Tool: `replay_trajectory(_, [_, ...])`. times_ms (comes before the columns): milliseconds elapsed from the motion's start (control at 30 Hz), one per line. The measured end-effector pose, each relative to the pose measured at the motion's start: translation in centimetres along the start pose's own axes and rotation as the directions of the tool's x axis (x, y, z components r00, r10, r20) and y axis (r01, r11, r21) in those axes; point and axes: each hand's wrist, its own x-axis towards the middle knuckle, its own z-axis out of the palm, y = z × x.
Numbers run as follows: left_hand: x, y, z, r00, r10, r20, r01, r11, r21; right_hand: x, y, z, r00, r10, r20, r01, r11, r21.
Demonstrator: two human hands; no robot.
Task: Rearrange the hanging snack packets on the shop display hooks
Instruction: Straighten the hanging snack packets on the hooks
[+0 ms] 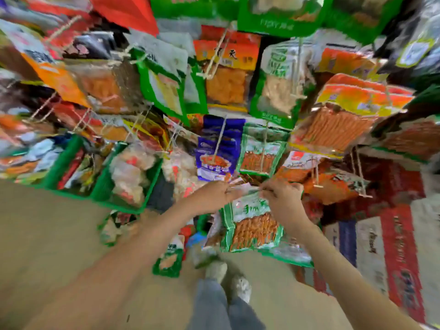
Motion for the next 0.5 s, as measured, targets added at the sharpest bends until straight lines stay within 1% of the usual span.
replay_trajectory(67, [0.3,-4.2,1.8,0.992,-0.117,-0.057,0.108,0.985,-0.135,-0.6,0.4,3.0,0.993,-0.036,0.113,0.028,0.997,0.075])
replay_trajectory(133, [0.4,-7.7,3.9,0.977,-0.208,-0.050,0.198,0.967,-0.161,-1.4,0.8,6.0,0.977,-0.074,0.201,0.057,0.994,0.088])
replay_trajectory(200, [0.8,-10.7,6.4,0.962,-0.273,-0.003,0.269,0.949,-0.163,-2.2,1.5,9.2,0.968,-0.070,0.242,0.060,0.997,0.051])
replay_trajectory(300, [1.6,-14.3,9.9,0.952,-0.295,0.076,0.305,0.927,-0.218,-3.4,2.8,14.4,0.946,-0.018,0.324,0.021,1.000,-0.004])
replay_trajectory(367, [2.5,-16.7,12.2,0.946,-0.308,0.101,0.323,0.925,-0.202,-4.3,4.2,17.9,0.923,0.038,0.382,-0.015,0.998,-0.063])
replay_trajectory(500, [5.6,-22.4,17.2,0.922,-0.348,0.168,0.374,0.912,-0.167,-6.0,7.3,25.8,0.861,0.108,0.498,-0.051,0.991,-0.127])
